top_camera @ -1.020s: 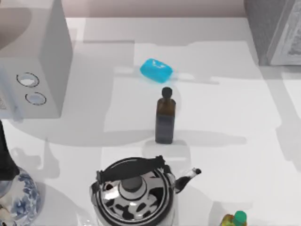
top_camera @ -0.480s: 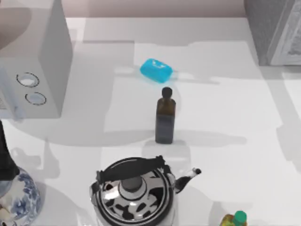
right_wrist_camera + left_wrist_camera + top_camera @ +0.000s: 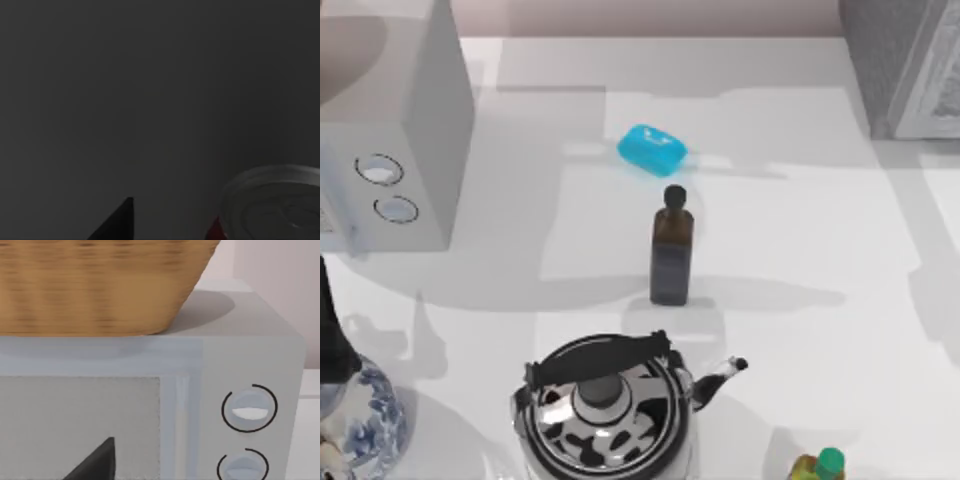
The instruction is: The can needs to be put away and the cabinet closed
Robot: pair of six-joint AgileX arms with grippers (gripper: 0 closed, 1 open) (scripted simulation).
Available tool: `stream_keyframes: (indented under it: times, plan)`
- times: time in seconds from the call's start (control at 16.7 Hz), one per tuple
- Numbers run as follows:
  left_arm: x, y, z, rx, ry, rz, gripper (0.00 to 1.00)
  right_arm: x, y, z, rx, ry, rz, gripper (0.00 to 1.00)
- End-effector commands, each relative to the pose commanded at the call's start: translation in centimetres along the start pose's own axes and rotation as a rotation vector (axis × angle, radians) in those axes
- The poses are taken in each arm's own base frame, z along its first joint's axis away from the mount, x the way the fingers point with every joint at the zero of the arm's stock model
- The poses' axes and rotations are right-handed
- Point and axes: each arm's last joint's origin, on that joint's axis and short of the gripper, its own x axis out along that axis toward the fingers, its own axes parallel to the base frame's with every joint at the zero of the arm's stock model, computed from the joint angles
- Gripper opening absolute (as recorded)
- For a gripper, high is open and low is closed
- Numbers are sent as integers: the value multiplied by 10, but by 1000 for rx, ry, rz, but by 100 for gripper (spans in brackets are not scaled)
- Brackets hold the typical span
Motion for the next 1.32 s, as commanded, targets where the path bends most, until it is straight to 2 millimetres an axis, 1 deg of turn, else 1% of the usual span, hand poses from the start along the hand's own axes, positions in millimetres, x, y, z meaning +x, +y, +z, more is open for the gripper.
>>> stream_keyframes:
  times: [0.42,0.54,0.66,0.72,0.84,0.96,1.02,1.14,1.2,1.32]
  plan:
    - [0,0,0,0,0,0,100,0,1,0,0,0,2,100]
    - [0,0,0,0,0,0,100,-5,-3,3,-1,-4,-2,100]
    - [0,0,0,0,0,0,100,-19,-9,11,-3,-15,-7,100]
    - [0,0,0,0,0,0,100,-29,-13,16,-4,-24,-8,100]
    - [0,0,0,0,0,0,100,-56,-21,25,-7,-43,-8,100]
    - [0,0,0,0,0,0,100,-90,-28,30,-11,-62,-4,100]
    - [0,0,0,0,0,0,100,-109,-31,29,-13,-70,-1,100]
    - [0,0,0,0,0,0,100,-147,-36,18,-16,-76,7,100]
    - [0,0,0,0,0,0,100,-166,-38,6,-18,-73,11,100]
    - [0,0,0,0,0,0,100,-201,-41,-29,-19,-57,17,100]
